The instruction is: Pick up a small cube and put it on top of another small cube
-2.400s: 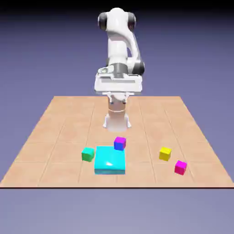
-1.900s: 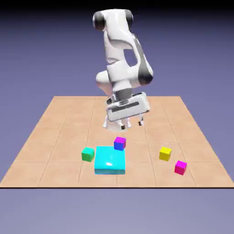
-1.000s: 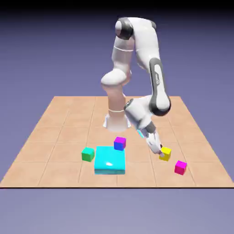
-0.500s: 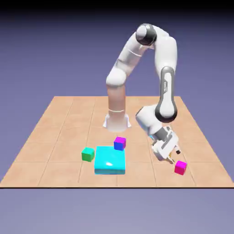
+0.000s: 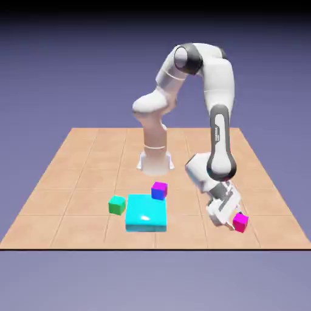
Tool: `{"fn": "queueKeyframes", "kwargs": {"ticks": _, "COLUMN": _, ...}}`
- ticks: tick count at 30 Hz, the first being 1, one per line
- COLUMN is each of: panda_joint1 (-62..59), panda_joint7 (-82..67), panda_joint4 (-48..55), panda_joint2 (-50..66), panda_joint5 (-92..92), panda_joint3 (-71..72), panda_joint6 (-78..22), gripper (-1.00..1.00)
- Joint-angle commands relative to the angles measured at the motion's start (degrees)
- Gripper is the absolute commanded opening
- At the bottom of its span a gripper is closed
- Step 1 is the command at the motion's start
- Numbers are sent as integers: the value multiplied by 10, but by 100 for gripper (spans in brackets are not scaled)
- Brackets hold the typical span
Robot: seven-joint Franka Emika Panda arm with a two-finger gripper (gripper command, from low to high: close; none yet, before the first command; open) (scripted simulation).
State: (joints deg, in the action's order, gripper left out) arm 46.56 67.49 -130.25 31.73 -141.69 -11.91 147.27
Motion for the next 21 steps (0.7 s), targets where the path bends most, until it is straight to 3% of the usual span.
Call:
{"fn": "queueKeyframes", "kwargs": {"ticks": 1, "panda_joint1": -21, "panda_joint7": -10, "panda_joint4": 6, "panda_joint2": 2, "panda_joint5": -3, "panda_joint3": 20, "panda_joint6": 5, "gripper": 0}}
{"fn": "queueKeyframes", "kwargs": {"ticks": 4, "panda_joint1": -66, "panda_joint7": -31, "panda_joint4": 19, "panda_joint2": 5, "panda_joint5": -10, "panda_joint3": 64, "panda_joint6": 16, "gripper": 0}}
{"fn": "queueKeyframes", "kwargs": {"ticks": 5, "panda_joint1": -66, "panda_joint7": -31, "panda_joint4": 19, "panda_joint2": 5, "panda_joint5": -10, "panda_joint3": 64, "panda_joint6": 16, "gripper": -100}}
{"fn": "queueKeyframes", "kwargs": {"ticks": 21, "panda_joint1": 246, "panda_joint7": 116, "panda_joint4": -72, "panda_joint2": -20, "panda_joint5": 39, "panda_joint3": -241, "panda_joint6": -60, "gripper": -100}}
